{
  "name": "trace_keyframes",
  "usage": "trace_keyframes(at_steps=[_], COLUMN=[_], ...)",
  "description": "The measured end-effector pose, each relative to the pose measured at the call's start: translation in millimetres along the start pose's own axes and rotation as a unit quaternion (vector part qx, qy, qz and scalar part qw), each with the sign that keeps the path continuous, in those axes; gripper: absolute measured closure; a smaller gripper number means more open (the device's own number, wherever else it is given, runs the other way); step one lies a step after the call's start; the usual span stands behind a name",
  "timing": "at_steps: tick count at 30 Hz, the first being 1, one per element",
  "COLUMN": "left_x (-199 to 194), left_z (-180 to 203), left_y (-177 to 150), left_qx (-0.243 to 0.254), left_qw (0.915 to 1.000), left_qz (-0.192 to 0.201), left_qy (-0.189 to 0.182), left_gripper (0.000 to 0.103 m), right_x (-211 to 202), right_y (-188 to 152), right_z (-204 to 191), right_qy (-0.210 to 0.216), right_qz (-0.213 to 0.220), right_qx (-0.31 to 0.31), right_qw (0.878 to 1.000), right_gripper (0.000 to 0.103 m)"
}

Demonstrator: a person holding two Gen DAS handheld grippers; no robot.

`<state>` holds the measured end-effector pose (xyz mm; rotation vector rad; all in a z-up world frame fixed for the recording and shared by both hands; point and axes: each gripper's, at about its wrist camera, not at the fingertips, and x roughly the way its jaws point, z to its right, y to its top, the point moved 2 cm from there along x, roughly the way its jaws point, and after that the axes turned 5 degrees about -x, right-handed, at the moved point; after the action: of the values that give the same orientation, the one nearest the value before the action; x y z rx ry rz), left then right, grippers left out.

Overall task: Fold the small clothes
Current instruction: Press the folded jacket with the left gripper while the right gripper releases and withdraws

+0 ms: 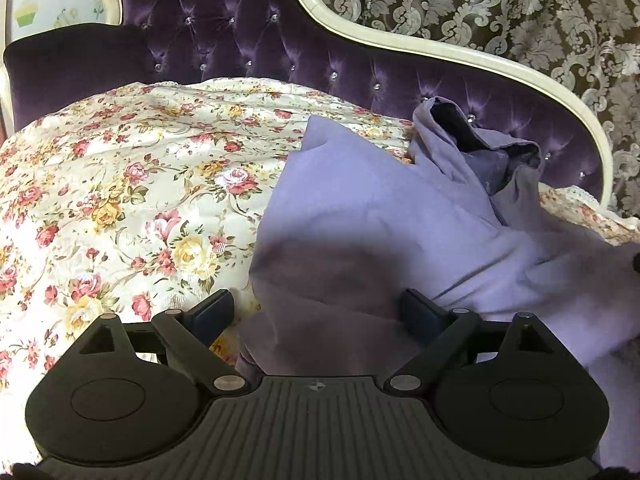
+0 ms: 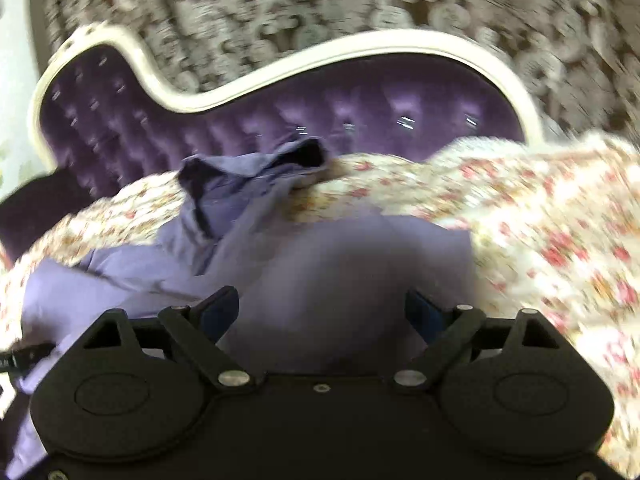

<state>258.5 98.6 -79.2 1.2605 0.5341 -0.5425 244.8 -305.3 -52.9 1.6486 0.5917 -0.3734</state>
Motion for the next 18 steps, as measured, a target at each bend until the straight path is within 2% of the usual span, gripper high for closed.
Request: trace_keyframes(at_steps=[4,8,9,10,11,12,14,16,18], left_x=[-6,-22,-26,-31,-34,-38,-44,-48,-51], left_z=[-4,-10,-12,-13,-14,-15,-14,-12,-10], left_y=[1,0,0,0,0,1,3,5,6], left_qx=[-0.016,-0.025,-0.024,-0.023,-0.022,-0.021,-0.019,-0.015,-0.013], left_qw=[0.9998,0.9992,0.9990,0.9989,0.9988,0.9987,0.9984,0.9982,0.9980], left_qz=[0.007,0.025,0.031,0.036,0.039,0.041,0.049,0.055,0.059], left_qy=[-0.011,-0.019,-0.020,-0.021,-0.021,-0.020,-0.020,-0.019,-0.017], left_gripper=[0.013,0.014,0.014,0.014,0.014,0.014,0.014,0.014,0.014], right_x=[-5,-6,-4,-2,0,3,-1,-14,-24], right_y=[0,0,0,0,1,3,11,21,30], right_z=[26,46,48,48,46,41,28,17,12], right_qy=[0.038,0.077,0.081,0.073,0.059,0.047,0.051,0.074,0.096], right_qz=[-0.001,0.000,-0.003,-0.008,-0.015,-0.023,-0.009,0.028,0.065], right_qx=[0.059,0.121,0.127,0.121,0.105,0.079,0.031,0.000,-0.001], right_qw=[0.998,0.990,0.989,0.990,0.993,0.996,0.998,0.997,0.993], right_gripper=[0.013,0.015,0.032,0.055,0.068,0.070,0.072,0.075,0.078])
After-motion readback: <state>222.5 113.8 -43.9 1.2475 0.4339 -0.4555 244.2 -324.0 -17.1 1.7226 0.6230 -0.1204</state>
